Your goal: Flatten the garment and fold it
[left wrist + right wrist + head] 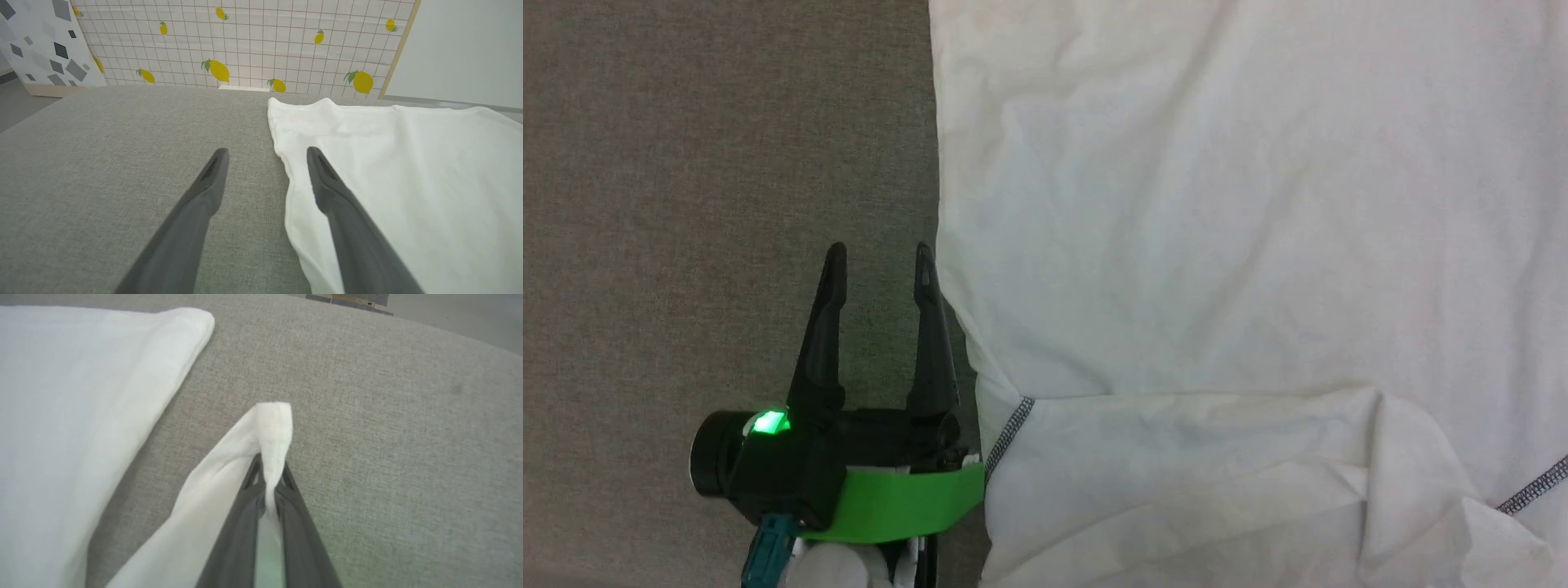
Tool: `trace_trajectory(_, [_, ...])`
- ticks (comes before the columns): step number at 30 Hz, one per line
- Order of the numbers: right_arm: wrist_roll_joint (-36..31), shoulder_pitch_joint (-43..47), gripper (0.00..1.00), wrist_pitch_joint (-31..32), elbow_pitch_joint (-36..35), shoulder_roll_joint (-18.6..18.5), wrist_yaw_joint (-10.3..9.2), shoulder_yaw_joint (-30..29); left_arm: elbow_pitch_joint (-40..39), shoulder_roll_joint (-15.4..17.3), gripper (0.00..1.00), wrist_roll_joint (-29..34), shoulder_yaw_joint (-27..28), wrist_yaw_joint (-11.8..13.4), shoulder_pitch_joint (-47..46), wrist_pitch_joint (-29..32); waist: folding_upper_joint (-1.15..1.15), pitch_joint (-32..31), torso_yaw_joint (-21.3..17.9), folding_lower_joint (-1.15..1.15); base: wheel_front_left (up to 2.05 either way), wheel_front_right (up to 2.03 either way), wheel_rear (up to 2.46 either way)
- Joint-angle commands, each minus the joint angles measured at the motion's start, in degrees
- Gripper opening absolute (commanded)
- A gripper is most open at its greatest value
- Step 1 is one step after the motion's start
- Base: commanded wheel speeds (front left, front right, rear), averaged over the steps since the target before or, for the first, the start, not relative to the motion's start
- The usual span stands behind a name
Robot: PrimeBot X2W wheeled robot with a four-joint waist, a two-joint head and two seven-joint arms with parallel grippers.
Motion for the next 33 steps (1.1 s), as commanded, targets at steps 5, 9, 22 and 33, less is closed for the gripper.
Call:
trace_trajectory(5, [-1.9, 0.1, 0.00, -5.2, 3.5, 2.1, -0.10, -3.3, 1.1, -0.2, 1.00, -0.1, 1.7, -1.2, 1.2, -0.2, 0.00, -5.7, -2.1, -0.01, 0.00, 0.00, 0.00])
trace_trajectory(9, [-2.2, 1.6, 0.00, -8.4, 5.2, 3.9, -0.10, -7.6, 1.7, 0.4, 1.00, -0.7, 3.2, -1.8, 3.1, -0.2, 0.00, -11.0, -4.0, -0.01, 0.00, 0.00, 0.00])
trace_trajectory(22, [-4.7, 15.5, 0.00, -10.4, 1.5, 6.9, -0.10, -30.5, 1.7, 2.5, 1.00, -3.7, 7.1, -2.5, 10.2, -0.2, 0.00, -24.1, -8.2, -0.01, 0.00, 0.00, 0.00])
trace_trajectory(33, [-5.6, 27.4, 0.00, -11.6, -4.1, 14.4, -0.10, -38.8, 0.7, 3.6, 1.00, -5.9, 8.8, -1.9, 15.0, 0.5, 0.00, -30.8, -9.7, -0.01, 0.00, 0.00, 0.00])
